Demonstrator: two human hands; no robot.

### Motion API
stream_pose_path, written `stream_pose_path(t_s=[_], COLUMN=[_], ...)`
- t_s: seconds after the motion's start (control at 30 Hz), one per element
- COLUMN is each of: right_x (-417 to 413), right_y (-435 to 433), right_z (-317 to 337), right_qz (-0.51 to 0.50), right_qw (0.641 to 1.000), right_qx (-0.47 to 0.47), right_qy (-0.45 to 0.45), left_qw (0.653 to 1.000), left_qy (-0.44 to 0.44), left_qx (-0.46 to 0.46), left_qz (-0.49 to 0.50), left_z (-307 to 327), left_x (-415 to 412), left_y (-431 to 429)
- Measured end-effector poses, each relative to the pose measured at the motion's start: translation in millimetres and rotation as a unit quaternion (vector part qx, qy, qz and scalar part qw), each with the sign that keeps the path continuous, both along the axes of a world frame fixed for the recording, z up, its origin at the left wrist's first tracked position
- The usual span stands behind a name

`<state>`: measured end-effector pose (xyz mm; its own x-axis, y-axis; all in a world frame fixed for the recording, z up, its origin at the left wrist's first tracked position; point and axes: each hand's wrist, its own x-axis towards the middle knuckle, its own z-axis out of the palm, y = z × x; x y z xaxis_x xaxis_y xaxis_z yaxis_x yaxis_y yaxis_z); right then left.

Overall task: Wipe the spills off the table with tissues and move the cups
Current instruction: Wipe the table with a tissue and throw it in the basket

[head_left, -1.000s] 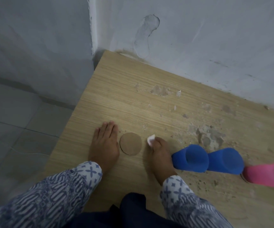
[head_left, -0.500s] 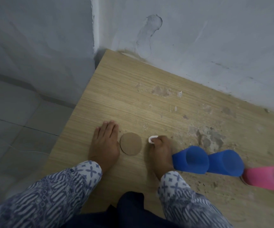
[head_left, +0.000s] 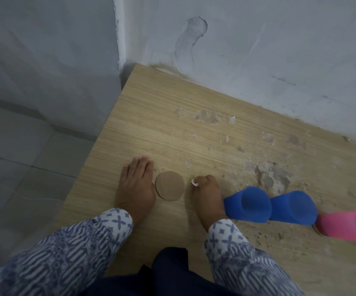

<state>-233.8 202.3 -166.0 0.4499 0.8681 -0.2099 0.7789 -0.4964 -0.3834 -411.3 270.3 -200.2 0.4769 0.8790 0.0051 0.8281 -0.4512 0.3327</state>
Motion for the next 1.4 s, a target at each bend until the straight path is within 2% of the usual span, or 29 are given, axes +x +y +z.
stream_pose_path(t_s=[0.17, 0.33, 0.43, 0.6, 0.83, 1.03, 1.2, 1.3, 1.4], right_x=[-14.1, -4.6, 2.4, -10.4, 1.3, -6.1, 4.5, -6.8, -8.8], right_y=[-33.7, -22.3, -0.3, -15.1, -5.2, -8.3, -3.0, -3.5, -10.1], right_z=[0.2, -0.6, 0.9, 0.0, 2.1, -0.5, 3.7, 3.7, -0.2], right_qz=[0.036, -0.021, -0.032, 0.053, -0.002, 0.085, -0.024, 0.025, 0.064], right_qw=[0.999, 0.999, 0.999, 0.998, 1.0, 0.996, 0.999, 1.0, 0.998], right_qx=[0.005, 0.005, 0.019, -0.014, -0.008, -0.004, 0.023, -0.007, 0.021], right_qy=[0.029, 0.04, 0.002, -0.007, 0.004, 0.002, 0.008, -0.004, 0.005], left_qw=[1.0, 1.0, 1.0, 1.0, 1.0, 1.0, 1.0, 1.0, 1.0], left_qy=[-0.007, -0.006, -0.006, -0.004, -0.005, -0.006, -0.006, -0.004, -0.005], left_qx=[0.003, 0.008, 0.012, 0.01, 0.007, 0.002, 0.005, 0.004, 0.006], left_qz=[0.001, 0.002, 0.001, 0.002, 0.0, 0.001, 0.003, 0.003, 0.001], left_z=[1.0, 0.9, 0.4, -0.3, -0.2, 0.4, -0.3, 0.2, 1.4], left_x=[1.0, 0.1, 0.4, -0.2, 0.3, 0.3, 0.9, 0.4, 0.9], left_y=[0.5, -0.1, -0.3, -0.1, 0.3, -0.3, 0.3, 0.6, 0.2])
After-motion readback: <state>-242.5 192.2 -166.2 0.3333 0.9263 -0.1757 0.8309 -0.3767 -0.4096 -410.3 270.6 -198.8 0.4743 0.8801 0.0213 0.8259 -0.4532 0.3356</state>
